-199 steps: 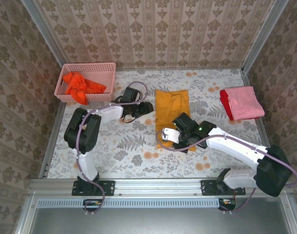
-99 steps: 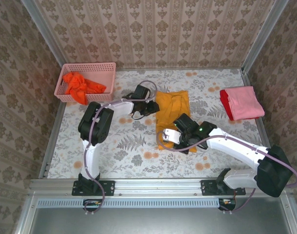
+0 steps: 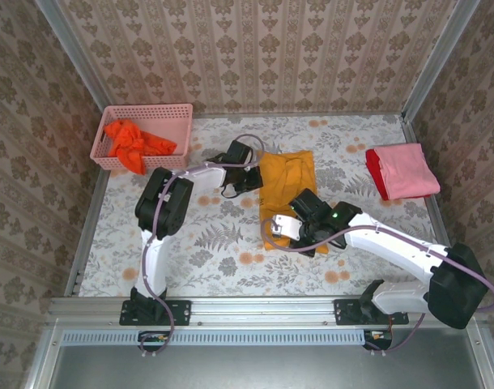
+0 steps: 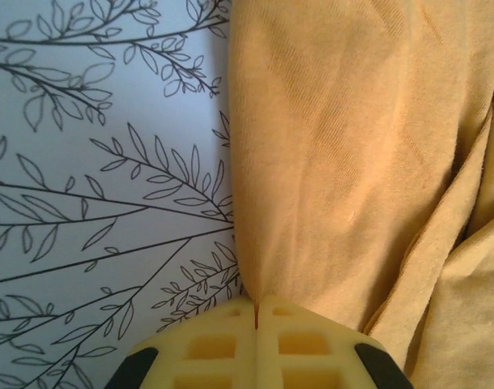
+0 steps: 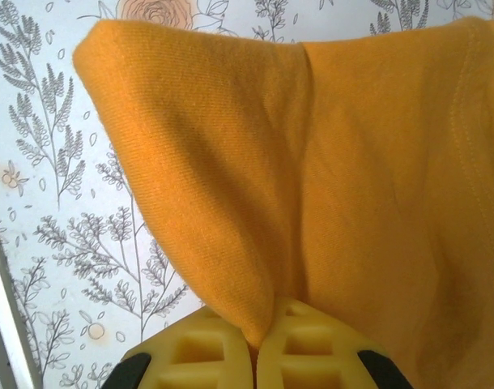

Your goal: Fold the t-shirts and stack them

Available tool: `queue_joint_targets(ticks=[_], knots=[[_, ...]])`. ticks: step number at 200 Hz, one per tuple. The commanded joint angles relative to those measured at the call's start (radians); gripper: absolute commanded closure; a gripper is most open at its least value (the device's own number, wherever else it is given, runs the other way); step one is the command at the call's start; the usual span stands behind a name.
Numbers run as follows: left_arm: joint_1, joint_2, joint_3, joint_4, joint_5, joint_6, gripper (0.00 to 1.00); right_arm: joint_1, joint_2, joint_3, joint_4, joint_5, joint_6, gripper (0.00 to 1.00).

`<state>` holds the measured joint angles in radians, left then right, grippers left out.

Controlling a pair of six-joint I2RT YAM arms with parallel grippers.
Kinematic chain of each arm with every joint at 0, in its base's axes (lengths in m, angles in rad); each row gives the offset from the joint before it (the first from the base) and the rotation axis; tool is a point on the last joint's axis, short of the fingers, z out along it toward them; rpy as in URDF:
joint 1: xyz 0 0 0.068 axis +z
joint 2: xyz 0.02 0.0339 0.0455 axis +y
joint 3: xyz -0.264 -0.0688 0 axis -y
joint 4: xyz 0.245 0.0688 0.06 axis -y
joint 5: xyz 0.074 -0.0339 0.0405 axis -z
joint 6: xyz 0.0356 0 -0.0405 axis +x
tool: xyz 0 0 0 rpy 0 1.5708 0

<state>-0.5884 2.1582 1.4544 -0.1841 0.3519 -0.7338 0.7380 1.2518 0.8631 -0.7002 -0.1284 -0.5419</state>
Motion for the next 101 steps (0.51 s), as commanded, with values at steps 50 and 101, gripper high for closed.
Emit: queue_joint_targets(ticks=[50,101], knots=[[-0.037,-0.089,-0.277,0.139,0.112,0.005,1.00,-0.032,0.066,0.255,-0.276,-0.021,-0.102,1.00],[-0.024,-0.120,-0.419,0.241,0.179,-0.058,1.00,-0.145,0.245,0.532,-0.418,-0.033,-0.257,1.00]])
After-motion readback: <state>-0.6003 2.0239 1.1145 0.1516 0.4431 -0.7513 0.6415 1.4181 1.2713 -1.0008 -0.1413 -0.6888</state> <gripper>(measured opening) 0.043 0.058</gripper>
